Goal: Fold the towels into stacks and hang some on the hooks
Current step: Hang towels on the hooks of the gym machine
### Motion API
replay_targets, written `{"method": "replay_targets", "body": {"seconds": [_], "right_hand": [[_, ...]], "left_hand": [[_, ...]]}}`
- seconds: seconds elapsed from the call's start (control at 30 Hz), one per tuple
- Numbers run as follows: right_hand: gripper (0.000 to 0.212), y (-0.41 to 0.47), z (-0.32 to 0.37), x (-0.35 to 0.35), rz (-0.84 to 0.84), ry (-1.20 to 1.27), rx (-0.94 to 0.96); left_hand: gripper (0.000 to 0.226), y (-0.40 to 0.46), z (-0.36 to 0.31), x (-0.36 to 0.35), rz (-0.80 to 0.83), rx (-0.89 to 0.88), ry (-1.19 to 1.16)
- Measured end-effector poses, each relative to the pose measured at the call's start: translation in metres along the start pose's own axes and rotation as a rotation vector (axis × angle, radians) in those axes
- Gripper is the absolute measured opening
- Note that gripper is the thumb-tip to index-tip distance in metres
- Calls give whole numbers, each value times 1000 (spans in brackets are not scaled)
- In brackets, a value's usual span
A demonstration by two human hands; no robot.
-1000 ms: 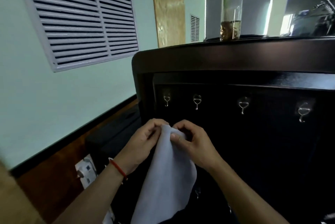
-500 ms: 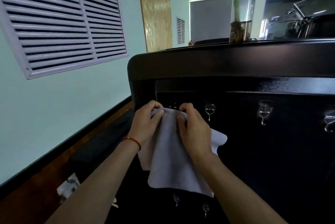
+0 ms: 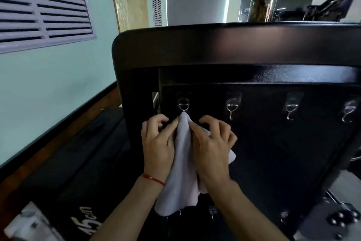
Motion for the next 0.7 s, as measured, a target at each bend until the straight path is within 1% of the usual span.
{"method": "replay_targets", "body": {"seconds": [0.03, 0.07, 0.1, 0.17, 0.2, 0.27, 0.3, 0.37, 0.4, 0.43, 0.47, 0.5, 0.53, 0.57, 0.6, 0.63, 0.67, 0.7], "right_hand": [[31, -3, 1, -4, 27, 37, -4], [30, -6, 3, -7, 54, 123, -20], [29, -10, 2, -10, 66, 264, -72], [27, -21, -1, -17, 72, 601, -249], [27, -27, -1, -21, 99, 720, -334], [30, -40, 0, -26, 158, 825, -413], [31, -47, 1, -27, 181, 840, -417], [27, -66, -4, -33, 227, 851, -466], [23, -80, -7, -37, 261, 846, -498], [22, -92, -12, -40, 296, 797, -507], [21, -101, -17, -42, 322, 697, -482], [21, -109, -22, -41, 345, 571, -443], [22, -114, -27, -40, 352, 461, -413], [23, -115, -32, -37, 338, 380, -393], [23, -115, -36, -34, 321, 336, -379], [25, -114, -39, -32, 316, 313, -364], [27, -111, -40, -30, 317, 304, -348], [29, -109, -41, -29, 322, 300, -335]], "left_hand": [[23, -4, -3, 0, -25, -54, 93], [27, -8, -4, -2, -22, -88, 137], [33, -12, -5, -6, 21, -83, 123], [45, -19, -1, -11, 156, 42, -16], [49, -24, 3, -13, 215, 118, -112], [51, -37, 8, -13, 300, 220, -286], [52, -43, 9, -11, 342, 258, -359], [62, -59, 9, -14, 480, 340, -477], [67, -68, 12, -16, 547, 393, -488], [67, -77, 18, -18, 595, 461, -509], [59, -83, 29, -20, 616, 616, -574], [49, -91, 43, -23, 602, 814, -664], [42, -99, 59, -24, 591, 967, -681], [40, -103, 70, -23, 591, 1048, -657], [38, -101, 75, -20, 619, 992, -559], [36, -96, 73, -15, 648, 845, -438], [36, -90, 69, -8, 638, 683, -297], [39, -85, 66, -2, 600, 601, -265]]}}
Point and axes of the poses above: each hand's wrist, its own y-axis towards the middle knuckle, its own x-axis out of the back of the hand, z = x × y, the point moved 9 cm from there along y, towards the middle knuckle, and after that the axes turned 11 degrees about x, right-handed, at the moved point
